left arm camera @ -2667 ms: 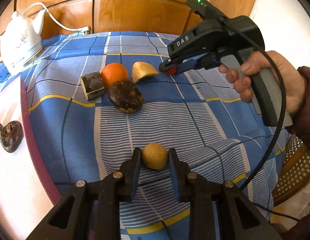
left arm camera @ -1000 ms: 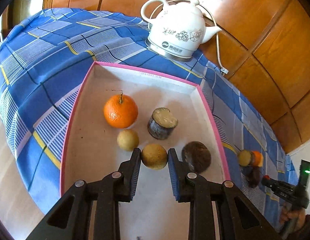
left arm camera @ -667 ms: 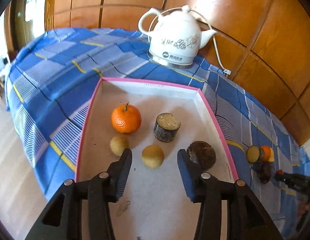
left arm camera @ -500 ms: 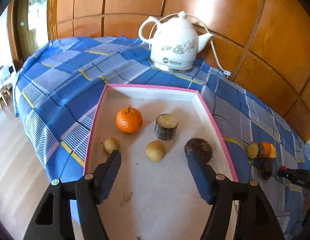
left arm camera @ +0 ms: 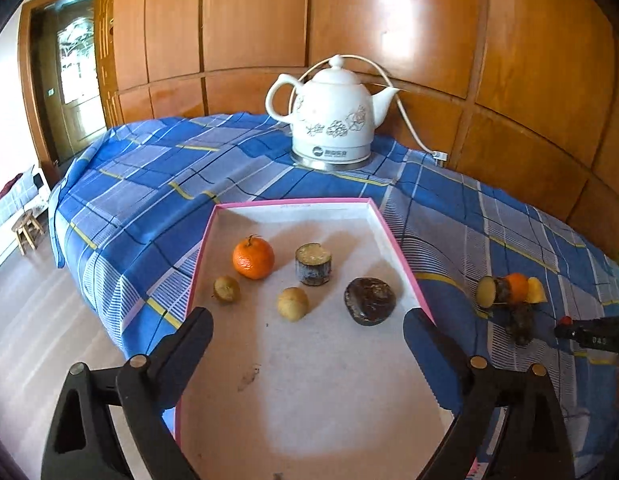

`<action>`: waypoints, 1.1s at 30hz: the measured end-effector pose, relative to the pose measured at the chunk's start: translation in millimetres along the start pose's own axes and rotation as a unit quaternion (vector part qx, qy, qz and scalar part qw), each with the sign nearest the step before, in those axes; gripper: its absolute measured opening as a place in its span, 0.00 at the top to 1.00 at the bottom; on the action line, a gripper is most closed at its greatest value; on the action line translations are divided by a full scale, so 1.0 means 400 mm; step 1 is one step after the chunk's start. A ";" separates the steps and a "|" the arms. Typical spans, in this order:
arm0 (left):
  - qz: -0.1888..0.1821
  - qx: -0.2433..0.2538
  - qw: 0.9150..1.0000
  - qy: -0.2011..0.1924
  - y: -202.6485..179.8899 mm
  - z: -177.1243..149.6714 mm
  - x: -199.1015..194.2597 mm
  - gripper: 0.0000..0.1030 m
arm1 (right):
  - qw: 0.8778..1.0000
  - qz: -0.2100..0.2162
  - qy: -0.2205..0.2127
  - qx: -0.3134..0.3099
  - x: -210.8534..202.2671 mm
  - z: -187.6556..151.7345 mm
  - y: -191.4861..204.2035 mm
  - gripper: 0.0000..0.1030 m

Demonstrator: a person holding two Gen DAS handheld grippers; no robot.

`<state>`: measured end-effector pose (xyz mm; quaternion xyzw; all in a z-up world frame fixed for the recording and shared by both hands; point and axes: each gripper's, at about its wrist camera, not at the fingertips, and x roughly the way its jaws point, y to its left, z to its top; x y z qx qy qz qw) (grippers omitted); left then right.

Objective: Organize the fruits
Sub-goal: 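Carry the red cherry tomato into the tray with the right gripper and release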

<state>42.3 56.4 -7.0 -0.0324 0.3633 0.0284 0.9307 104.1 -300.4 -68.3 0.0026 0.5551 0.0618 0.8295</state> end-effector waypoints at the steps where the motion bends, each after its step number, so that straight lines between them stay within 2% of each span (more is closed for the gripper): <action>1: -0.002 0.002 1.000 -0.001 -0.003 0.000 -0.002 0.06 | 1.000 0.001 0.000 0.000 0.000 0.000 -0.002 0.74; 7: 0.006 0.021 1.000 -0.009 -0.020 -0.005 -0.009 0.05 | 1.000 0.004 -0.004 -0.001 0.001 -0.002 -0.002 0.72; 10: 0.004 0.018 1.000 -0.007 -0.019 -0.008 -0.009 0.01 | 1.000 0.009 -0.007 0.002 0.000 -0.002 -0.005 0.72; 14: 0.006 0.010 1.000 -0.004 -0.010 -0.010 -0.005 0.01 | 1.000 0.007 -0.011 0.005 0.001 0.001 -0.001 0.72; 26: 0.017 -0.004 1.000 -0.003 0.024 -0.014 0.001 0.00 | 0.999 -0.033 -0.028 -0.013 -0.034 0.005 0.011 0.75; 30: 0.018 -0.010 1.000 -0.006 0.035 -0.010 0.002 0.00 | 0.998 -0.008 -0.057 -0.018 -0.106 0.017 0.039 0.75; 32: 0.021 -0.011 1.000 -0.010 0.042 -0.008 0.000 0.00 | 0.996 0.026 -0.066 -0.053 -0.145 0.015 0.110 0.75; 33: 0.024 -0.011 1.000 -0.013 0.047 -0.006 -0.002 0.00 | 0.996 0.026 -0.066 -0.053 -0.145 0.015 0.110 0.75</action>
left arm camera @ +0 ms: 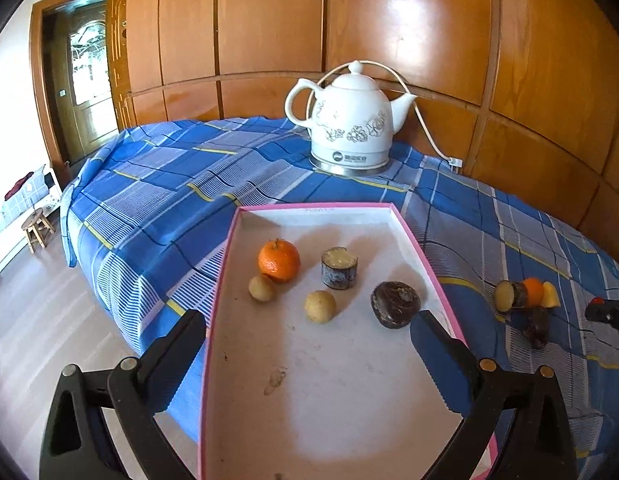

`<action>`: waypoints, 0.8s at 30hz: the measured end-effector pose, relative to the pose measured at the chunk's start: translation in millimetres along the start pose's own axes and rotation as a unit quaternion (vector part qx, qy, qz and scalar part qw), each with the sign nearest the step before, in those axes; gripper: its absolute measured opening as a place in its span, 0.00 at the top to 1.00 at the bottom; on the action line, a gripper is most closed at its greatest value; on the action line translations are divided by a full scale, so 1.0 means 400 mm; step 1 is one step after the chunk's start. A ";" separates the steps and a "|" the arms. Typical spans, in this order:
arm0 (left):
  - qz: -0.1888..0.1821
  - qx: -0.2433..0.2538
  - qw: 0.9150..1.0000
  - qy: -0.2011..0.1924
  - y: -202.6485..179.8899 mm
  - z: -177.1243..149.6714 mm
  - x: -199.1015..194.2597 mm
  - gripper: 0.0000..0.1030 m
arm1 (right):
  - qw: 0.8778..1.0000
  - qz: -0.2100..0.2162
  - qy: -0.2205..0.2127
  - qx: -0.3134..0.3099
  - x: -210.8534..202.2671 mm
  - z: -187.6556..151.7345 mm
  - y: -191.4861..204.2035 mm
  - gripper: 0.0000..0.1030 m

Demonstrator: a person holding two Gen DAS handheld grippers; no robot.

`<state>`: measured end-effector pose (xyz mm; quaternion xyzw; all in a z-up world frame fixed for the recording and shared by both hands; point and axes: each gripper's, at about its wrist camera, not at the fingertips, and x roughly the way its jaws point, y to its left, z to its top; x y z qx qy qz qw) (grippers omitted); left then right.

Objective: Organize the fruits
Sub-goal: 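Carry the red cherry tomato into the tray with the right gripper and release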

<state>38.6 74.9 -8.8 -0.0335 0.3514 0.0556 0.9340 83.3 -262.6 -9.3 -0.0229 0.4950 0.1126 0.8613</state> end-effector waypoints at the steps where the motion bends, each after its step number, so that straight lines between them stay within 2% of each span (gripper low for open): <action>1: 0.003 0.000 1.000 -0.004 0.004 0.001 -0.002 0.00 | 1.000 0.019 -0.001 -0.019 -0.009 0.004 0.041 0.75; 3: 0.013 0.000 1.000 -0.012 0.013 0.005 -0.007 0.00 | 0.996 0.066 -0.004 -0.059 -0.019 0.015 0.143 0.75; 4: 0.017 -0.001 1.000 -0.017 0.021 0.006 -0.010 0.00 | 0.996 0.066 -0.004 -0.059 -0.019 0.015 0.143 0.75; 6: 0.024 -0.005 0.999 -0.024 0.036 0.008 -0.015 0.00 | 0.991 0.098 -0.002 -0.089 -0.014 0.022 0.225 0.75; 10: 0.032 -0.014 0.999 -0.026 0.067 0.008 -0.017 0.00 | 0.982 0.136 0.006 -0.127 0.022 0.039 0.359 0.75; 14: 0.036 -0.024 0.999 -0.020 0.088 0.004 -0.015 0.00 | 0.979 0.144 0.017 -0.144 0.066 0.050 0.448 0.75; 20: 0.031 -0.030 0.999 -0.018 0.100 -0.001 -0.012 0.00 | 0.980 0.129 0.036 -0.150 0.151 0.072 0.505 0.74; 24: 0.026 -0.030 0.999 -0.018 0.099 -0.004 -0.015 0.00 | 0.980 0.114 0.043 -0.154 0.181 0.071 0.512 0.66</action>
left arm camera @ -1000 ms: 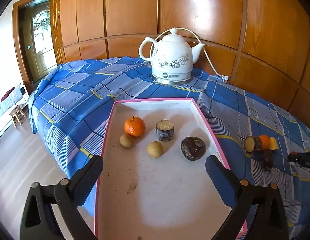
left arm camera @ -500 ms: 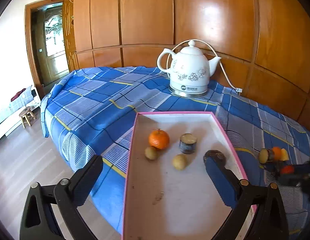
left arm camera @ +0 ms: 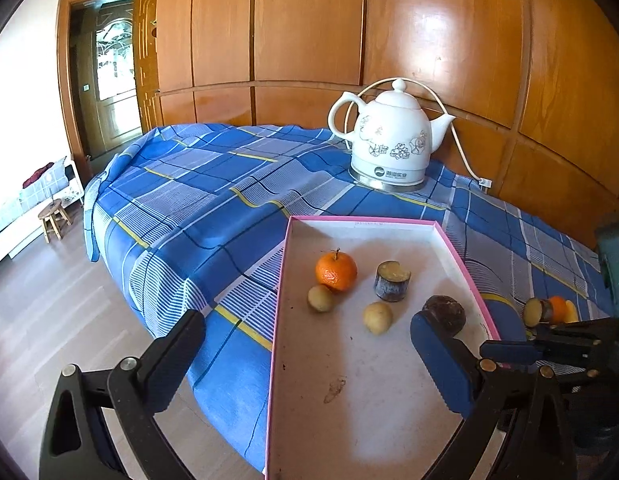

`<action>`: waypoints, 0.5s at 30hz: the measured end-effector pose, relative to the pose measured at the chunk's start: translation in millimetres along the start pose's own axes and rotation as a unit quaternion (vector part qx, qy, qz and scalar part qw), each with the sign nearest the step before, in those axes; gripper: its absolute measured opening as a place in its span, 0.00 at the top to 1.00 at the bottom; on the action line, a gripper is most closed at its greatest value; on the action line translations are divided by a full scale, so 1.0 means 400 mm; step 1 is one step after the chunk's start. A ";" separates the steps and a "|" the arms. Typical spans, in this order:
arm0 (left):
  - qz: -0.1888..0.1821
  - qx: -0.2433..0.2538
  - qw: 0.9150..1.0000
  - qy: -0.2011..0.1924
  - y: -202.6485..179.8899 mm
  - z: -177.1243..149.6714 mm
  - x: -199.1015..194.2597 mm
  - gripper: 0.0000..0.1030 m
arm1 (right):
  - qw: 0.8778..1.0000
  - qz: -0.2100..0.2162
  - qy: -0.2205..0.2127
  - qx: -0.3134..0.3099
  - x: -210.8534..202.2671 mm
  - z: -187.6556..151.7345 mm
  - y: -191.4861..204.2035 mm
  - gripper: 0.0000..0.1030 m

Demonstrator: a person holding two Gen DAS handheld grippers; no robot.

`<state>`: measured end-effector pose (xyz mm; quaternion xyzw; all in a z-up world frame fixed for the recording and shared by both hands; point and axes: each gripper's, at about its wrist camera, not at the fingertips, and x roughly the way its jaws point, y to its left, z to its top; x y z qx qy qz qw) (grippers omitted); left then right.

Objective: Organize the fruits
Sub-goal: 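Carry the red cherry tomato into the tray with the right gripper and release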

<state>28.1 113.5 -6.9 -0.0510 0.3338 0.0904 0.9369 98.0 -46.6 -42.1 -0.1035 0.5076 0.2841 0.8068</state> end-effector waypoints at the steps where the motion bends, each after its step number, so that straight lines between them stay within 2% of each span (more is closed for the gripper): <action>1: -0.001 0.001 1.000 0.000 -0.001 0.000 0.000 0.00 | 1.000 -0.004 -0.003 -0.003 0.000 -0.004 0.003 0.64; 7: -0.016 0.008 1.000 0.001 -0.019 -0.001 -0.007 0.00 | 0.999 -0.027 -0.039 -0.020 -0.057 -0.032 0.013 0.63; 11: -0.028 0.021 0.999 -0.003 -0.038 -0.001 -0.019 0.00 | 0.994 -0.060 -0.092 -0.019 -0.136 -0.056 -0.004 0.47; 15: -0.044 0.036 0.998 -0.008 -0.062 0.000 -0.031 0.00 | 0.988 -0.069 -0.135 0.017 -0.214 -0.085 -0.063 0.46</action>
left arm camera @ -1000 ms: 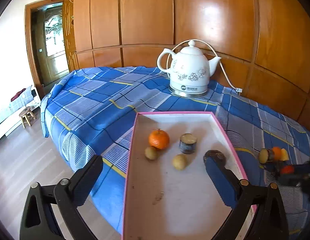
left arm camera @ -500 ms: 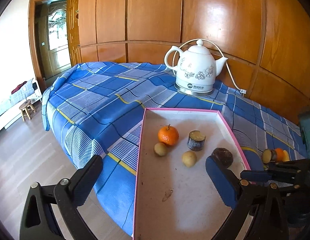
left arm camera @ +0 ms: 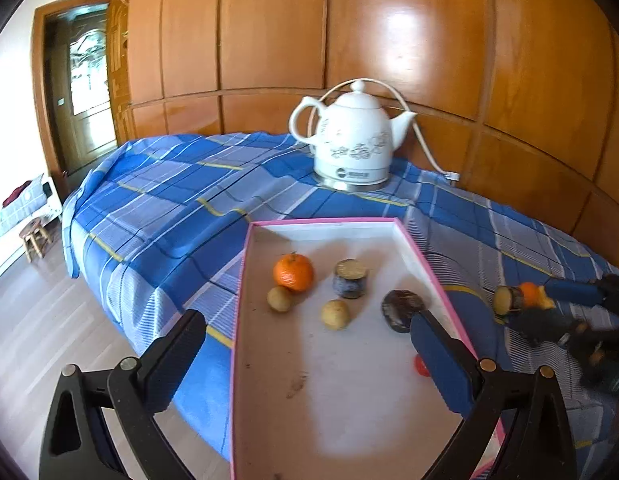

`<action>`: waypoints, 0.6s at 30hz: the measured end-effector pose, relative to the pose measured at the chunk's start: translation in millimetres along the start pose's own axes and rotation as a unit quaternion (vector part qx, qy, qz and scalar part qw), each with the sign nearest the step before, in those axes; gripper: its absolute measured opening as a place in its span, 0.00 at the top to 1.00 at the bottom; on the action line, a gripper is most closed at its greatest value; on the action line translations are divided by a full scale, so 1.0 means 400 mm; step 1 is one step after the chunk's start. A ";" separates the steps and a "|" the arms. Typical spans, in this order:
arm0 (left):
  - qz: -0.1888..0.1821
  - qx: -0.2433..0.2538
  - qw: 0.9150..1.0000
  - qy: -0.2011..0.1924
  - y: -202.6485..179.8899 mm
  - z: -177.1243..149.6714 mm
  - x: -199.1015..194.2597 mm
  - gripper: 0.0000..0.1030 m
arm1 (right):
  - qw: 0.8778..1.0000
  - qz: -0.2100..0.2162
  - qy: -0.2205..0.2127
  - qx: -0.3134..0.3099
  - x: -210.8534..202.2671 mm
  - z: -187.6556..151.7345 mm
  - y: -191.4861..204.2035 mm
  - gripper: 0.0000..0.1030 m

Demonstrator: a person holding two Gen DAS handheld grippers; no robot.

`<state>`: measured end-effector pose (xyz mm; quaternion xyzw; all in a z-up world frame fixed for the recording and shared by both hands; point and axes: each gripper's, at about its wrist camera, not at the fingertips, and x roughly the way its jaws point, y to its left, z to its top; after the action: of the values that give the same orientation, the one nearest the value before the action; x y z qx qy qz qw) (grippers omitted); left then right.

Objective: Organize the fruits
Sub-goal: 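Carry the red cherry tomato into the tray with the right gripper and release, then reach the left gripper to the second mandarin orange and close on it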

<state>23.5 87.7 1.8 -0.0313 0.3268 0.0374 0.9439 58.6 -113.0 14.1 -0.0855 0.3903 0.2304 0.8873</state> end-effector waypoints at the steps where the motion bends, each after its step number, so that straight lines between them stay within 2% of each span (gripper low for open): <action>1: -0.004 0.005 1.000 -0.002 -0.008 0.001 -0.004 0.00 | 1.000 0.006 -0.007 0.015 -0.020 -0.005 -0.028 0.46; 5: -0.019 0.025 1.000 -0.003 -0.042 0.002 -0.012 0.00 | 0.999 0.013 -0.011 0.044 -0.069 -0.020 -0.100 0.46; 8: -0.032 0.042 0.999 -0.003 -0.072 0.001 -0.017 0.00 | 0.999 -0.007 -0.014 0.052 -0.101 -0.035 -0.147 0.46; 11: -0.042 0.066 0.997 -0.004 -0.104 -0.001 -0.024 0.00 | 0.998 -0.002 -0.006 0.064 -0.125 -0.054 -0.202 0.46; 12: -0.045 0.073 0.996 -0.005 -0.116 -0.002 -0.026 0.00 | 0.998 -0.009 -0.001 0.065 -0.126 -0.058 -0.214 0.46; 14: -0.053 0.082 0.995 -0.003 -0.130 -0.004 -0.027 0.00 | 0.996 -0.058 0.022 0.065 -0.129 -0.077 -0.267 0.46; 15: -0.057 0.088 0.994 -0.001 -0.139 -0.006 -0.026 0.00 | 0.996 -0.058 0.022 0.065 -0.129 -0.077 -0.267 0.46; 18: -0.074 0.100 0.992 0.007 -0.163 -0.013 -0.024 0.00 | 0.990 -0.095 0.050 0.087 -0.121 -0.103 -0.347 0.46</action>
<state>18.7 21.8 5.9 0.0385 0.3322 -0.0657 0.9401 69.3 -265.4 17.6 -0.0564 0.4430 0.1057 0.8885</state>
